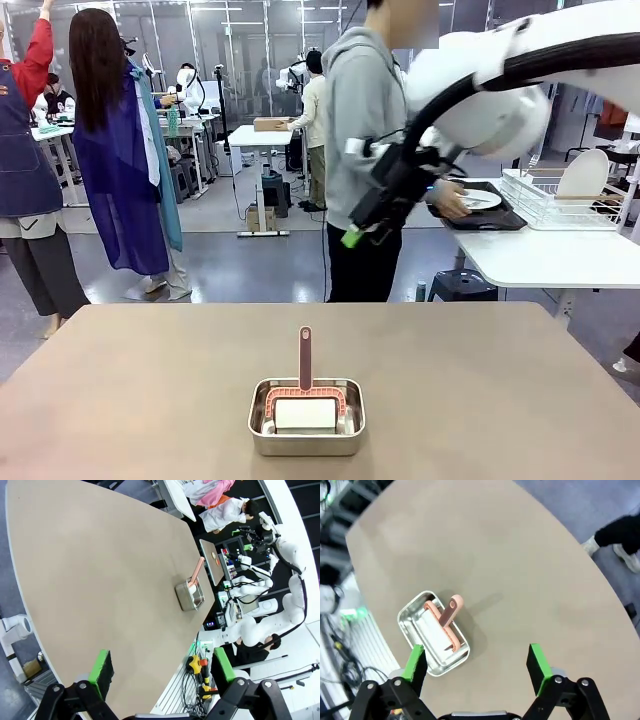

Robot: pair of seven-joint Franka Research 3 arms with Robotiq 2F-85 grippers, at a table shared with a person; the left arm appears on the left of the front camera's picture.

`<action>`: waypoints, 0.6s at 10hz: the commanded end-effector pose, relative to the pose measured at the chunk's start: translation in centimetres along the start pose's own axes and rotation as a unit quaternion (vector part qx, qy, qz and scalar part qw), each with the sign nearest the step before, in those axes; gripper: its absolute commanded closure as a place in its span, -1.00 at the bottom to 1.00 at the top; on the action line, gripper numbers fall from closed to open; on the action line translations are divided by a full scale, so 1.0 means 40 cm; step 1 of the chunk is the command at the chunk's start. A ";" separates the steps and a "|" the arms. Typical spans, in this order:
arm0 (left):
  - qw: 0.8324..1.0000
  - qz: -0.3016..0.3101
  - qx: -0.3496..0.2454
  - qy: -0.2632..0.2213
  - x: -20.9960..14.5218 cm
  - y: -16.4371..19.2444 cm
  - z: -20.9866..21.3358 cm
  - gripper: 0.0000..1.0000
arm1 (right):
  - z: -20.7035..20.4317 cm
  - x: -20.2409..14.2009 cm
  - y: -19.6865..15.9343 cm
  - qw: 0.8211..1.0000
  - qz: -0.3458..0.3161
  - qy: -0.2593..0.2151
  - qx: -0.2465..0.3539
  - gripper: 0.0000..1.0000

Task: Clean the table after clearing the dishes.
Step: When the right (or left) Handle tray is removed, use the right hand (or left hand) to clean the right (or left) side of the table with the Lint Roller.

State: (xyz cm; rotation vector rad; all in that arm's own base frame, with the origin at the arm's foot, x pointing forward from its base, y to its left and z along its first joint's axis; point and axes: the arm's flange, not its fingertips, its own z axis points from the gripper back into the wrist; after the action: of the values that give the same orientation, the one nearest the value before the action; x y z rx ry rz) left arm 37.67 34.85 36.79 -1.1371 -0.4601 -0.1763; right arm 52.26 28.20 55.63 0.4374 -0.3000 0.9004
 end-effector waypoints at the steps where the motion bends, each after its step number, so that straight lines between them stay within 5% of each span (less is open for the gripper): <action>1: 1.000 0.001 0.002 0.005 -0.010 -0.009 0.003 -1.00 | -0.070 0.076 0.031 0.997 0.066 0.046 -0.020 -1.00; 6: 1.000 0.001 0.002 0.005 -0.010 -0.009 0.003 -1.00 | -0.243 0.131 0.142 0.973 0.192 0.130 0.006 -1.00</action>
State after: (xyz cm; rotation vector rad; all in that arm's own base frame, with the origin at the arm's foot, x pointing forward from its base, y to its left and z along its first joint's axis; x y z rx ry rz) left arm 37.67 34.85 36.79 -1.1371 -0.4601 -0.1762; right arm 50.97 39.85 49.93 0.2944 -0.1415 1.2572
